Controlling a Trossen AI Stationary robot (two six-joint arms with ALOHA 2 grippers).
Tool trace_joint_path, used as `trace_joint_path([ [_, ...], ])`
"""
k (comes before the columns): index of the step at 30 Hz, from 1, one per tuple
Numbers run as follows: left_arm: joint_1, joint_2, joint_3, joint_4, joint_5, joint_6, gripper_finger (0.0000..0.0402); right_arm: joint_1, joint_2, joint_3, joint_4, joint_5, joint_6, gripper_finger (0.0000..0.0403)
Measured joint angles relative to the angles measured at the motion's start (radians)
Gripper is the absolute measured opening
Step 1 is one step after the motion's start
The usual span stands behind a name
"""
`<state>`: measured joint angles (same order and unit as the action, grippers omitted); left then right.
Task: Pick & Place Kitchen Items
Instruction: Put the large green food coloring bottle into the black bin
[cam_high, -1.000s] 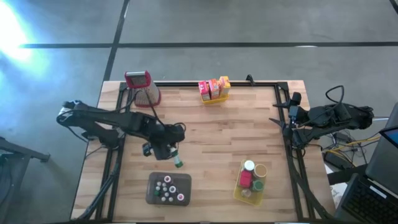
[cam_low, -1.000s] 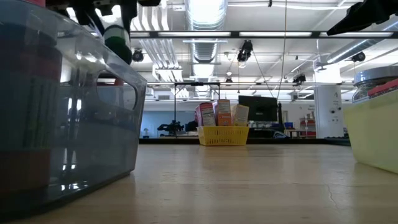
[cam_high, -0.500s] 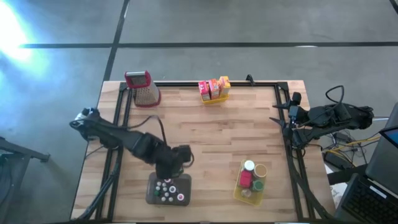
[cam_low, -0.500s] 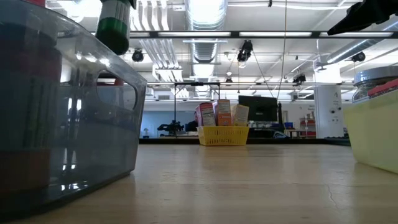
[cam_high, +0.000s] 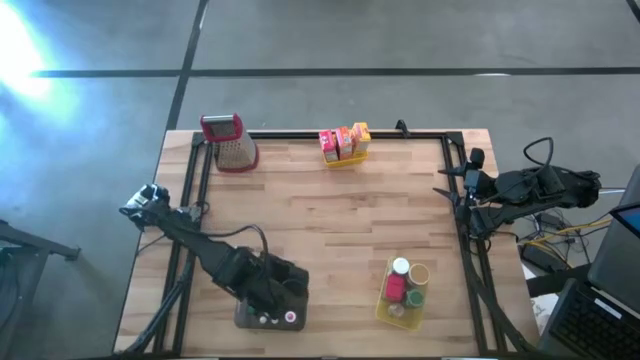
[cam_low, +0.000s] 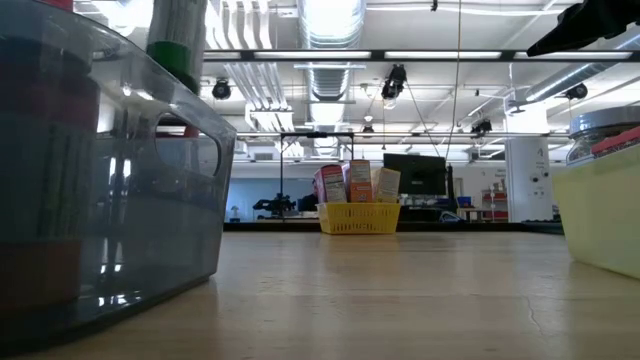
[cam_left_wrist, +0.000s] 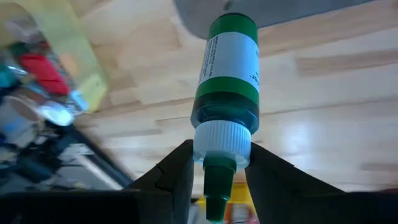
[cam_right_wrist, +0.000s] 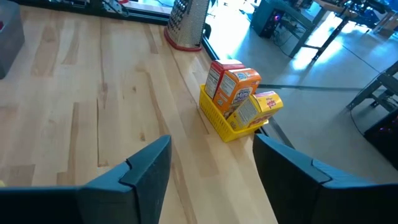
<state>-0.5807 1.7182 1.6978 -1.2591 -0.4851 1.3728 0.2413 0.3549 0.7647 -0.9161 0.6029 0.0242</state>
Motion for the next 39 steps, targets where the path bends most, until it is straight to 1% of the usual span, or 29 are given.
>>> trace_joint_path([
  [3, -0.003, 0.009, 0.0, 0.047, -0.016, 0.024, 0.0135, 0.0, 0.0, 0.0, 0.0, 0.0, -0.001, 0.023],
  [8, -0.01, 0.027, 0.0, 0.055, 0.001, 0.018, 0.0135, 0.0, 0.0, 0.0, 0.0, 0.0, -0.001, 0.0247],
  [10, -0.021, 0.038, 0.0, 0.055, -0.001, 0.053, 0.0135, 0.0, 0.0, 0.0, 0.0, 0.0, 0.0, 0.0255],
  [15, -0.039, 0.078, 0.0, 0.063, -0.035, 0.143, 0.0135, 0.0, 0.0, 0.0, 0.0, 0.0, -0.001, 0.0272],
  [25, -0.046, 0.117, -0.001, 0.113, -0.071, 0.176, 0.0135, 0.0, 0.0, 0.0, 0.0, 0.0, -0.001, 0.0306],
  [34, -0.073, 0.142, -0.01, 0.146, -0.079, 0.152, 0.0135, 0.0, 0.0, 0.0, 0.0, 0.0, 0.0, 0.0337],
  [39, -0.101, 0.147, -0.043, 0.154, -0.112, 0.114, 0.0135, 0.0, 0.0, 0.0, 0.0, 0.0, 0.001, 0.0355],
])
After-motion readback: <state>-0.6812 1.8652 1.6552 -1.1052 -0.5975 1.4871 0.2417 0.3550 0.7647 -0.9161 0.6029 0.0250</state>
